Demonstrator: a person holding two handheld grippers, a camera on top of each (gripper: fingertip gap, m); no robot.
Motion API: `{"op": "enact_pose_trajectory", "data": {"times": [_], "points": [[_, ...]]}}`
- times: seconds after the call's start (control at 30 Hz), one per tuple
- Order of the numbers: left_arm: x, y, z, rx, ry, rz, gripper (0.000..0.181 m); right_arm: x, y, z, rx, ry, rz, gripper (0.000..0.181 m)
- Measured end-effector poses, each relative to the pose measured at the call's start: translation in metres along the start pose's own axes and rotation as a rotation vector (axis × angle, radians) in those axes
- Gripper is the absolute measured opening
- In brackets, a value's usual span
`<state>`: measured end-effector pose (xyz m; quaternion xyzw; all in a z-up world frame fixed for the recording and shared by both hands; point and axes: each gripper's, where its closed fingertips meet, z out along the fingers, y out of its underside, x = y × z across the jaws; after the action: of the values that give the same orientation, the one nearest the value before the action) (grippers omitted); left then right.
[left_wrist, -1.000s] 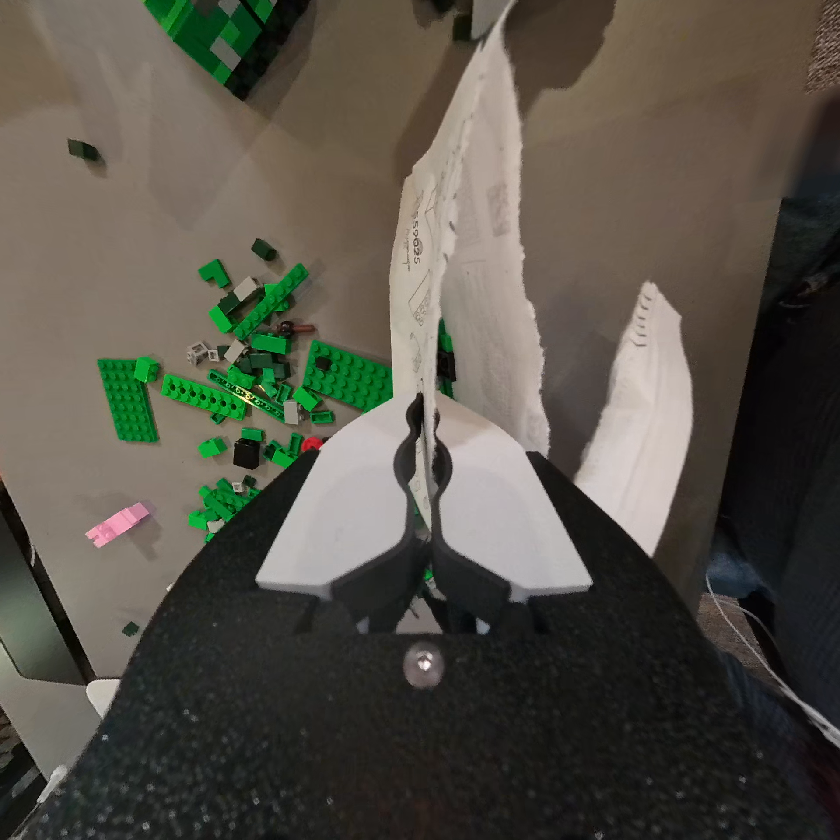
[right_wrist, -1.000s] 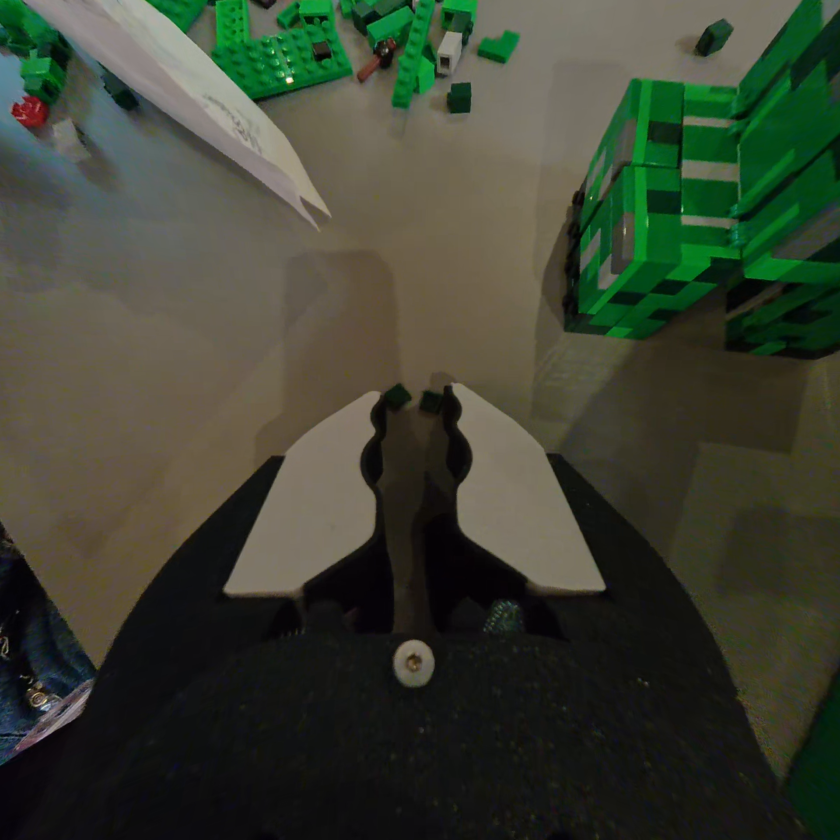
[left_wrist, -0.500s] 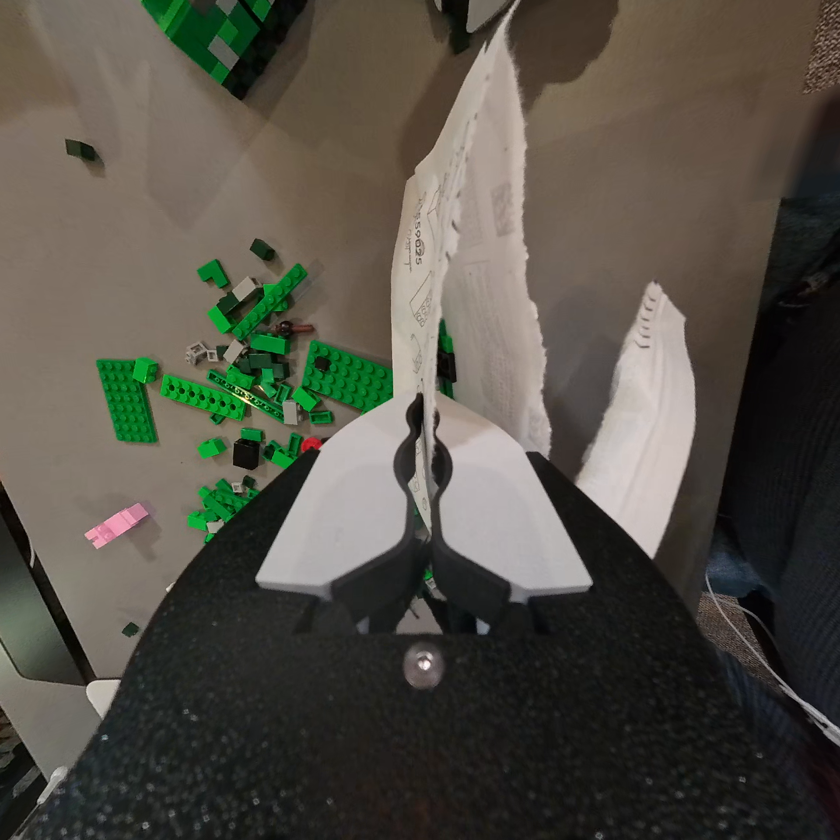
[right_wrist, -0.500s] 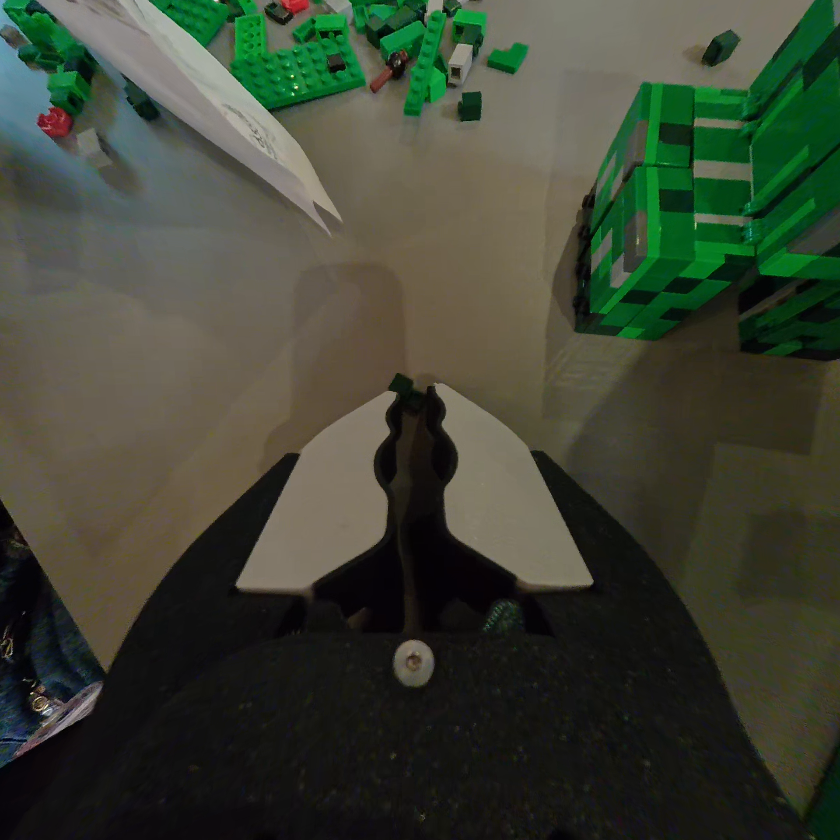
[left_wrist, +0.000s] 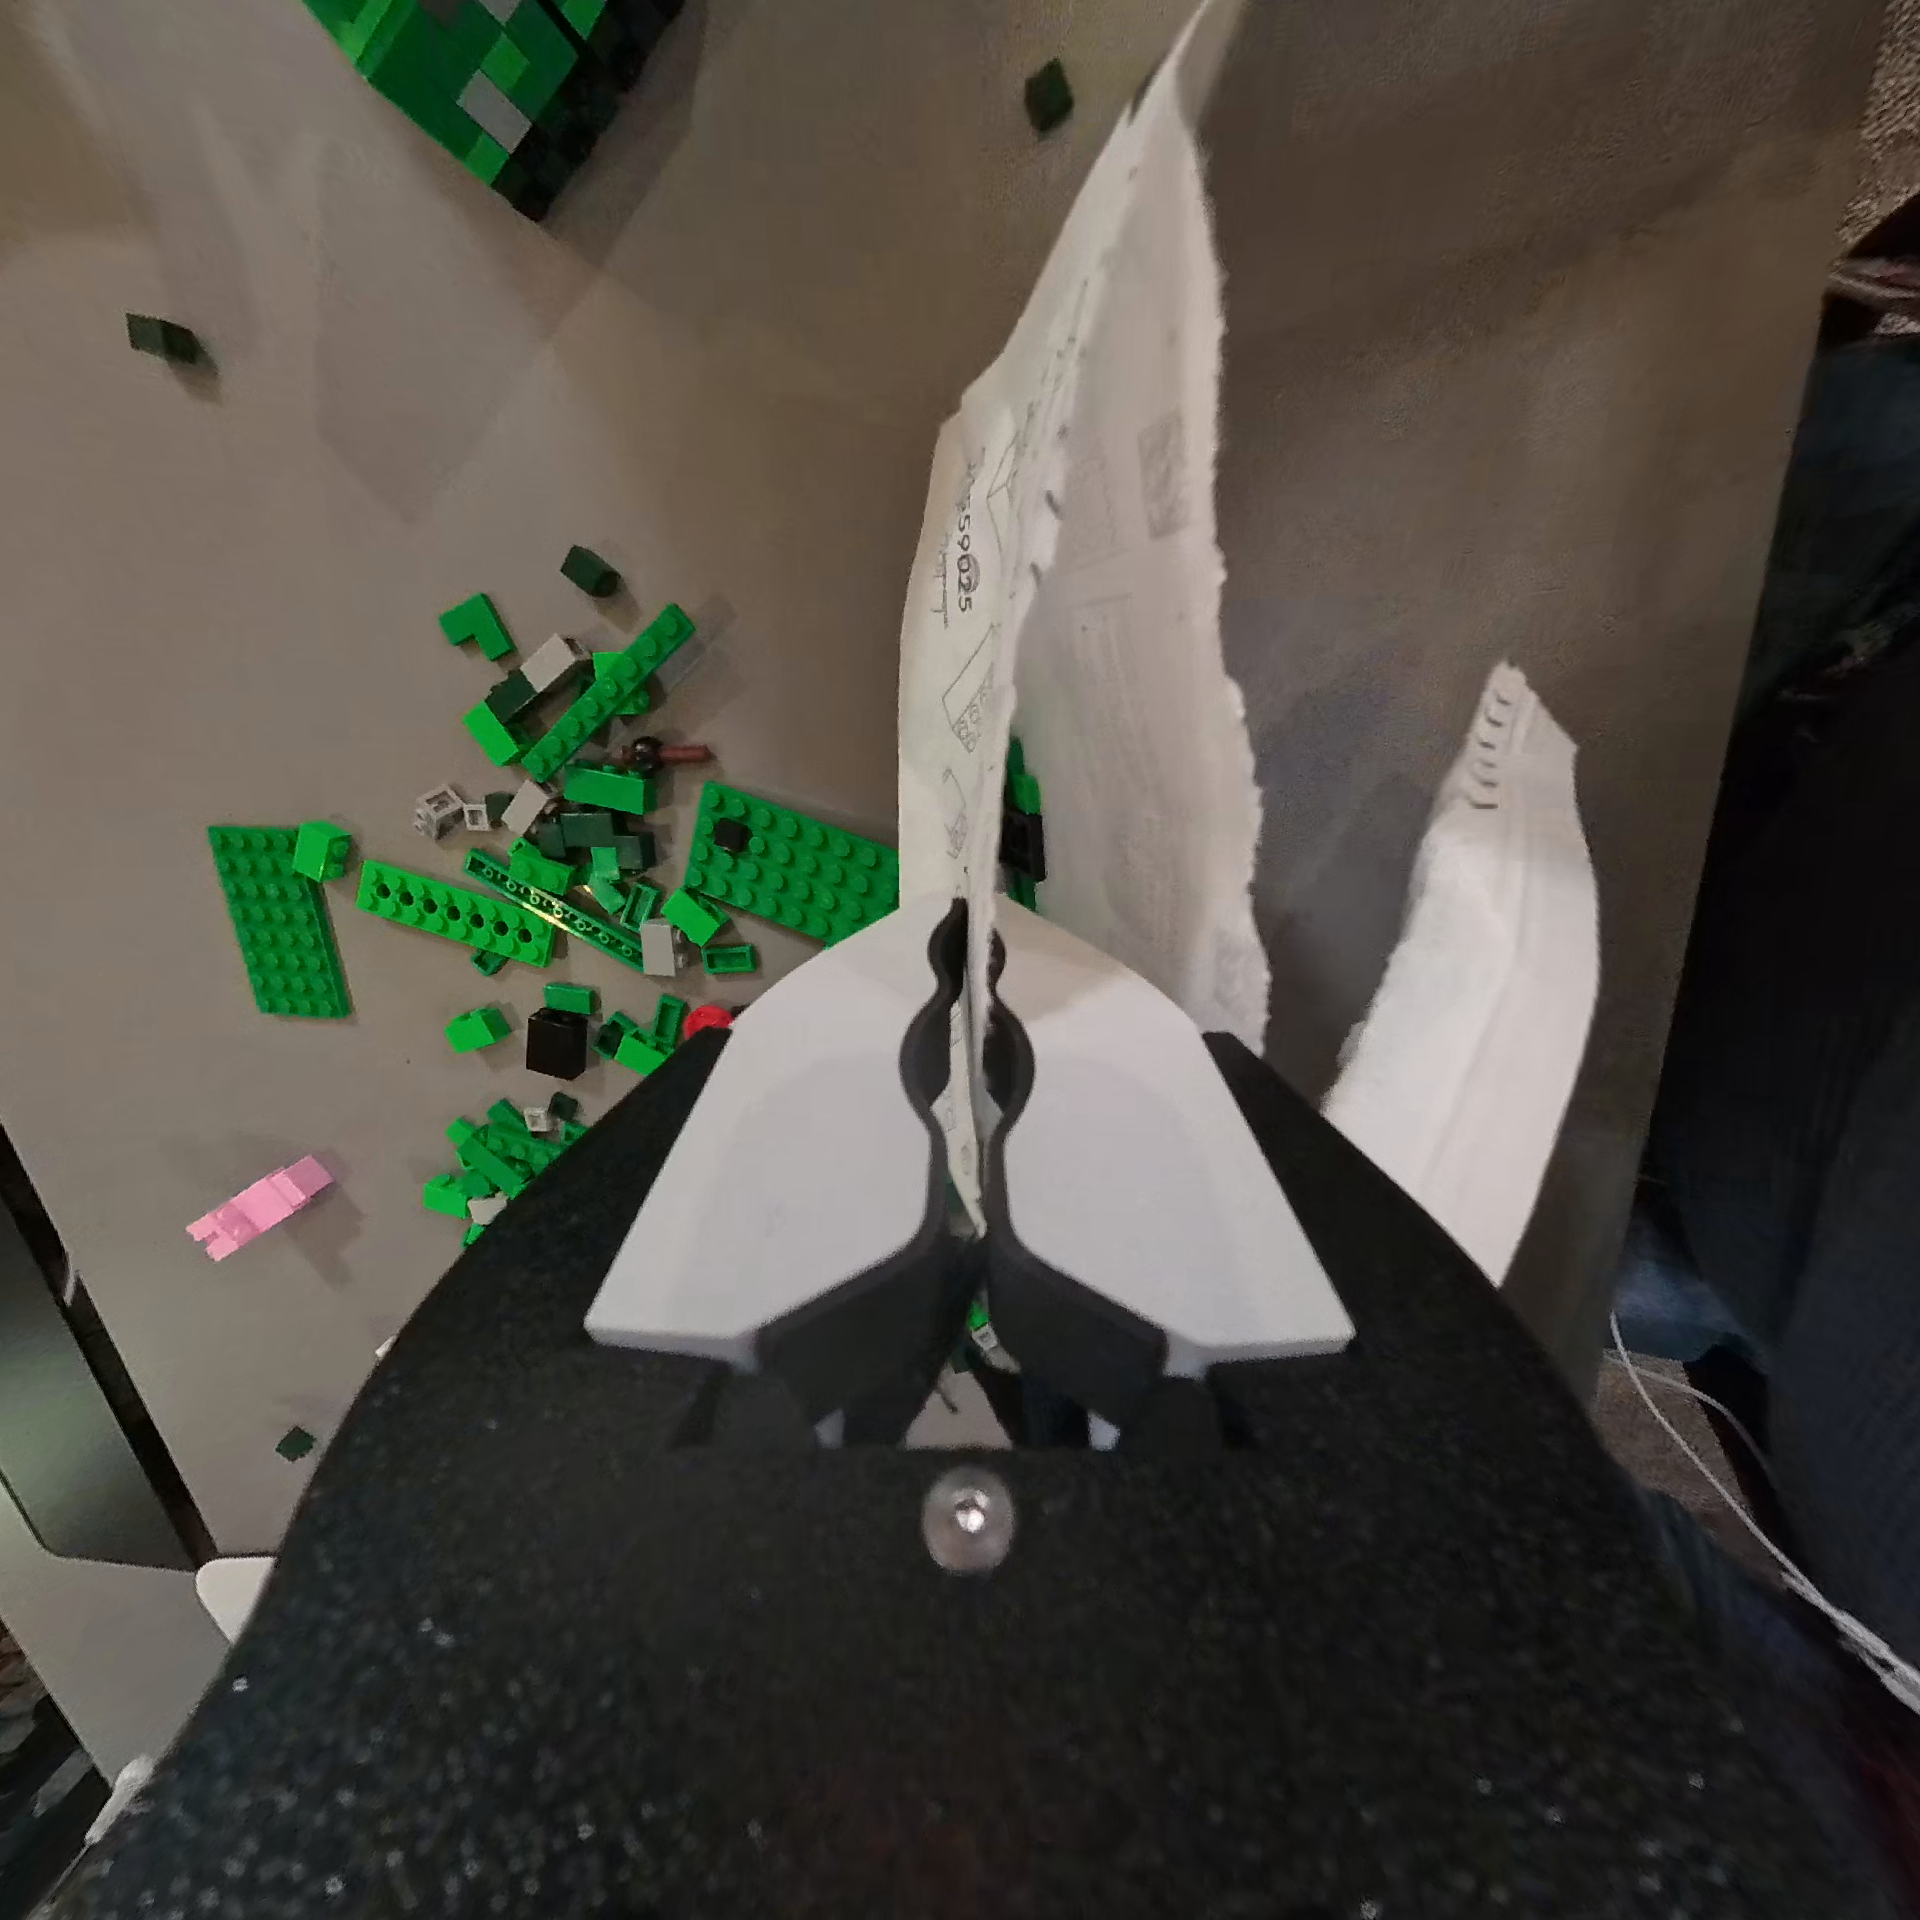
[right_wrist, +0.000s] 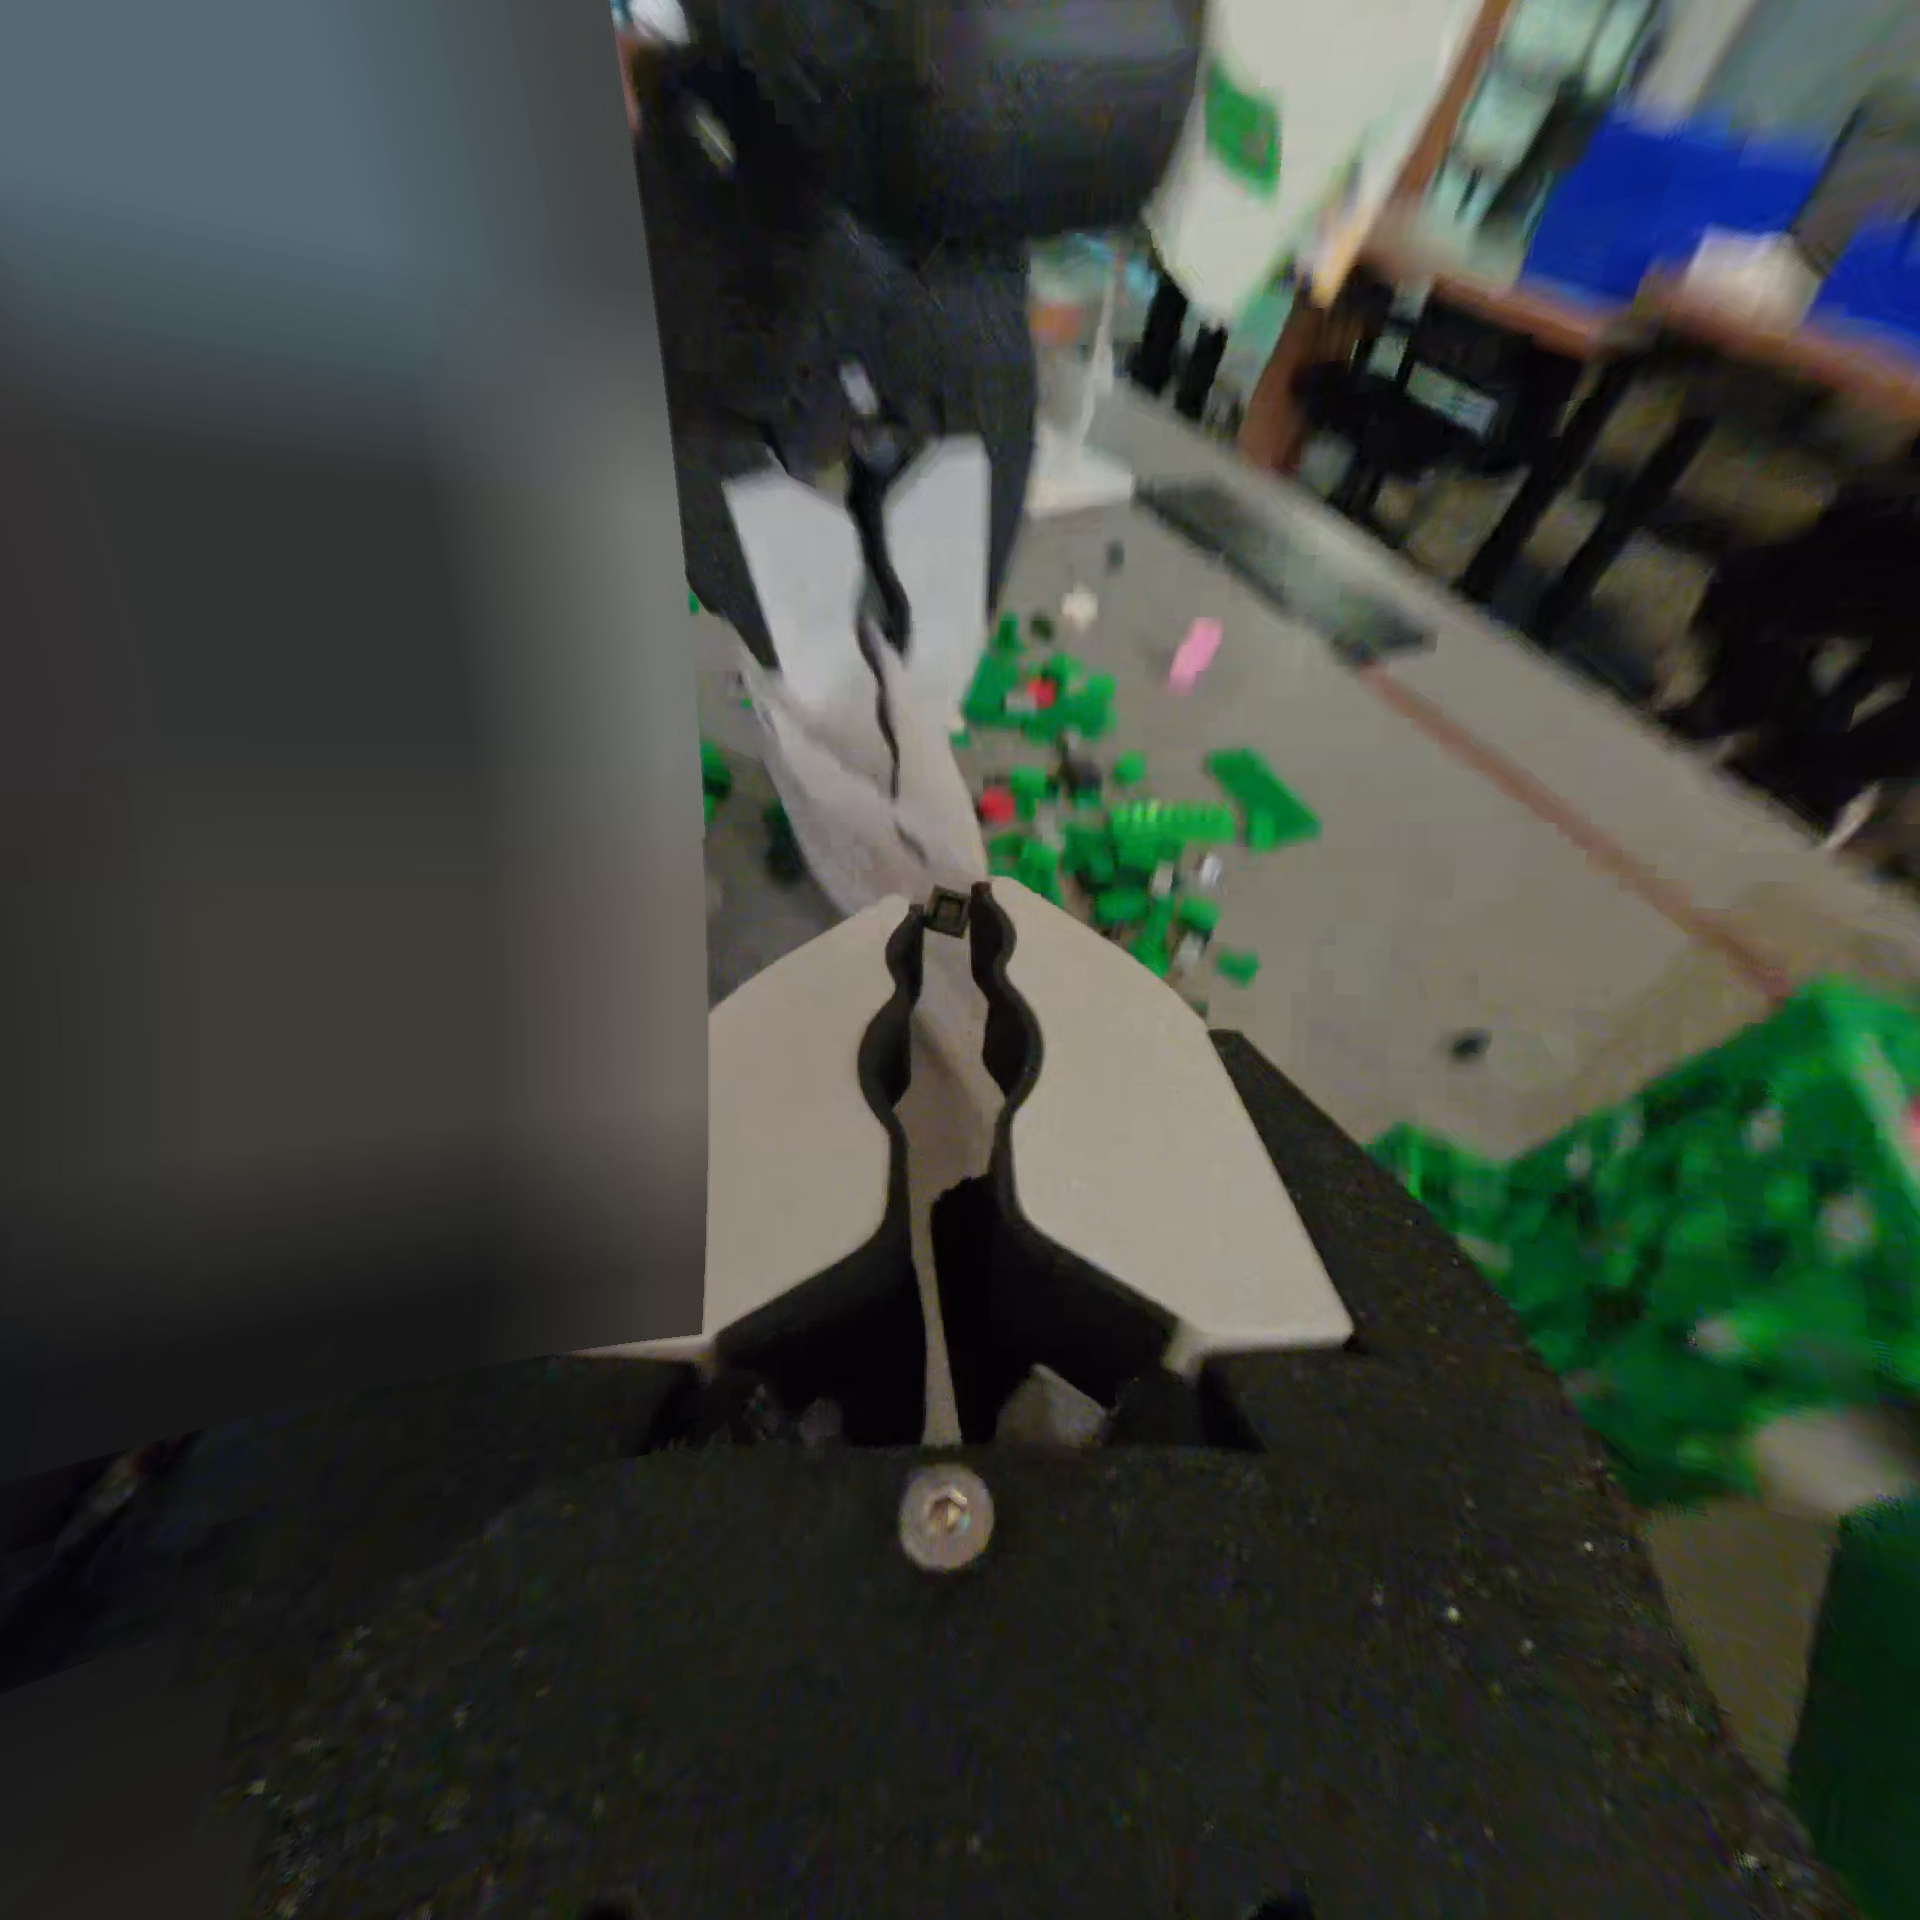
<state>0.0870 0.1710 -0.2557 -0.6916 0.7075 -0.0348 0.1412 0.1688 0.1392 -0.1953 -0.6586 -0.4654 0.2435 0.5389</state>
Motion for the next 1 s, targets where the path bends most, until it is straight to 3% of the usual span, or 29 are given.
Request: {"op": "enact_pose_trajectory", "data": {"times": [0.03, 0.13, 0.33, 0.5, 0.73, 1.0], "points": [[0.0, 0.0, 0.0, -0.001, -0.001, 0.003, 0.0, -0.006, -0.014, 0.004, 0.021, 0.018, -0.077, 0.0], [0.001, -0.001, 0.0, -0.004, -0.003, 0.008, 0.0, -0.025, -0.033, 0.022, -0.017, 0.008, -0.207, 0.0], [0.001, -0.001, -0.001, 0.001, -0.003, 0.007, 0.0, -0.014, -0.023, 0.043, -0.141, 0.061, -0.234, 0.0], [-0.005, 0.005, -0.001, -0.008, -0.01, -0.016, 0.0, -0.011, -0.019, 0.036, -0.143, 0.076, -0.233, 0.0], [-0.014, 0.012, -0.007, 0.008, -0.026, -0.056, 0.0, -0.011, 0.018, 0.029, -0.205, 0.095, -0.12, 0.0], [-0.017, 0.015, -0.011, 0.023, -0.026, -0.066, 0.0, -0.04, 0.054, 0.026, -0.209, -0.023, 0.061, 0.008]]}}
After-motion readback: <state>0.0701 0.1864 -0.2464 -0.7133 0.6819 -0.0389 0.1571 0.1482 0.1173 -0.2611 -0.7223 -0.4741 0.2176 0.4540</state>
